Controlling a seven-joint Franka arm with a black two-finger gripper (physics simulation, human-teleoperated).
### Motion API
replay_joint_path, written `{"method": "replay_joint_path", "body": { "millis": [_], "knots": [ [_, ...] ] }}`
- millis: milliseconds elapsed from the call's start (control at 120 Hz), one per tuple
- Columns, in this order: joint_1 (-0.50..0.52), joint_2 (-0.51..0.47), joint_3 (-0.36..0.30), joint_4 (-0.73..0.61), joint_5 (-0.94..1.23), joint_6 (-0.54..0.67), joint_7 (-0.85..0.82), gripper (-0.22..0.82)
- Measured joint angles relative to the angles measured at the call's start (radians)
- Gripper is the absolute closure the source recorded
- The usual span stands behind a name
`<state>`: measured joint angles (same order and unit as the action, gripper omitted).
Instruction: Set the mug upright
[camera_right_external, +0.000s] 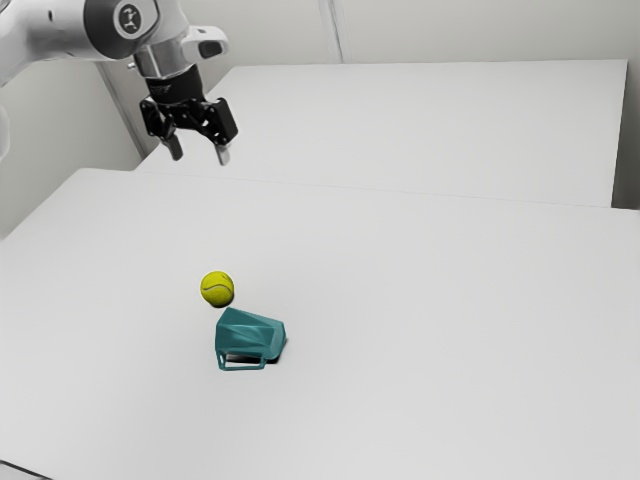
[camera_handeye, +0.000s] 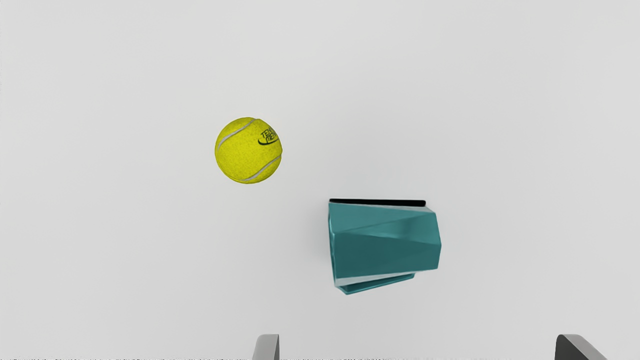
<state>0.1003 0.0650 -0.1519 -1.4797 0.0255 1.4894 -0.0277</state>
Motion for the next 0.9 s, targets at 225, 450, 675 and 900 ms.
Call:
{"method": "replay_joint_path", "body": {
  "millis": [225,450,675,900],
  "knots": [
    [0.012,-0.004,-0.001,-0.033,-0.04,-0.013,-0.009,0.0],
    [0.095,-0.061,-0.002,-0.183,-0.196,-0.011,0.043,0.0],
    [0.199,-0.1,-0.001,-0.347,-0.324,0.039,0.194,0.0],
    [0.308,-0.093,-0.001,-0.495,-0.439,0.126,0.374,0.0]
  ]
}}
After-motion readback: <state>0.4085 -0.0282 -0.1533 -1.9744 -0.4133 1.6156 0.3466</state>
